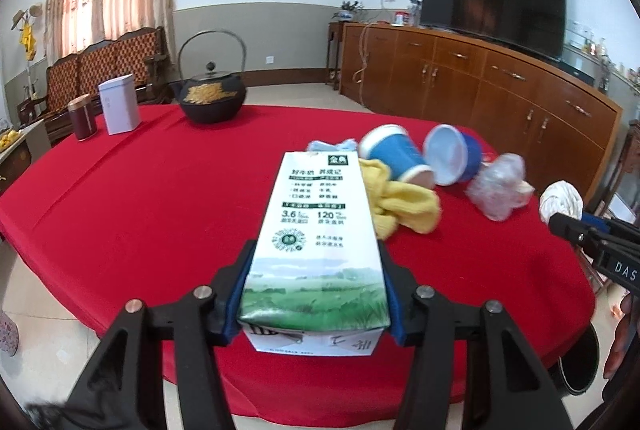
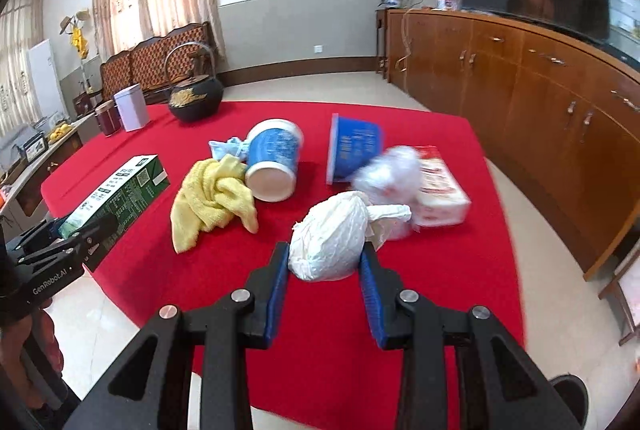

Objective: Collect trash
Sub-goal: 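Carry the white tissue and milk carton toward the black bucket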

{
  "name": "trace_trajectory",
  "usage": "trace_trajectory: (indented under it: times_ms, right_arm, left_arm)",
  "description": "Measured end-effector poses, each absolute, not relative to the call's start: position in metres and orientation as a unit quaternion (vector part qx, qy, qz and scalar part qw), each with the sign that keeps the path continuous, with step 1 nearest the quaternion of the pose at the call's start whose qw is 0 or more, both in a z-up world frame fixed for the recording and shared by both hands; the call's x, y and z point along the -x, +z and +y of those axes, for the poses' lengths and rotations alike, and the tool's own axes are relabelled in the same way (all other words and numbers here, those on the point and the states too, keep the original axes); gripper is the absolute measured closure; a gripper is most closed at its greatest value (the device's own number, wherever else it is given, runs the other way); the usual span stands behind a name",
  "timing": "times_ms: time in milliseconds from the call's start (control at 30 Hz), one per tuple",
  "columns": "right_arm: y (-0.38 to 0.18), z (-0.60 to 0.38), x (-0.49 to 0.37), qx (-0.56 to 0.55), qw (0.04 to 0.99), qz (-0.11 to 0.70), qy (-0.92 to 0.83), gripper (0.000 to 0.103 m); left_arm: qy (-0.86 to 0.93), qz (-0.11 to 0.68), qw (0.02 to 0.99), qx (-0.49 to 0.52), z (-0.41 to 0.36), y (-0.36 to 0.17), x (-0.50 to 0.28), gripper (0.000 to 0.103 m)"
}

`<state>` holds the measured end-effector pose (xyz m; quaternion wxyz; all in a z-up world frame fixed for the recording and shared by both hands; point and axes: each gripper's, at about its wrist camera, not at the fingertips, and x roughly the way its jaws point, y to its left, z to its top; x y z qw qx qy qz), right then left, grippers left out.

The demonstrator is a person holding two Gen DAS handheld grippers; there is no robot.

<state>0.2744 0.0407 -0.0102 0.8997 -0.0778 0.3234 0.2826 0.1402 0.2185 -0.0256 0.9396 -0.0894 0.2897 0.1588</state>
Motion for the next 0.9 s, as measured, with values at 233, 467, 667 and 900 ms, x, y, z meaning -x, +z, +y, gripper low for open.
trace_trajectory:
  times_ms: [233,467,667,900]
  right_arm:
    - [0.002,-0.022,-0.258,0.063,0.915,0.318,0.24,0.067]
    - [0.009,-0.088,-0.245,0.047,0.928,0.317,0.188,0.067]
    - [0.013,-0.143,-0.232,0.033,0.938,0.315,0.143,0.067]
    - [0.015,-0.199,-0.214,0.017,0.944,0.315,0.098,0.067]
  left_arm:
    - [0.117,0.284,0.948,0.08,0.177,-0.016,-0.135,0.048]
    - [0.066,0.28,0.955,0.064,0.126,-0.008,-0.14,0.048]
    - [0.02,0.277,0.959,0.049,0.083,-0.001,-0.149,0.048]
    - [-0.024,0.273,0.961,0.033,0.042,0.004,-0.154,0.048]
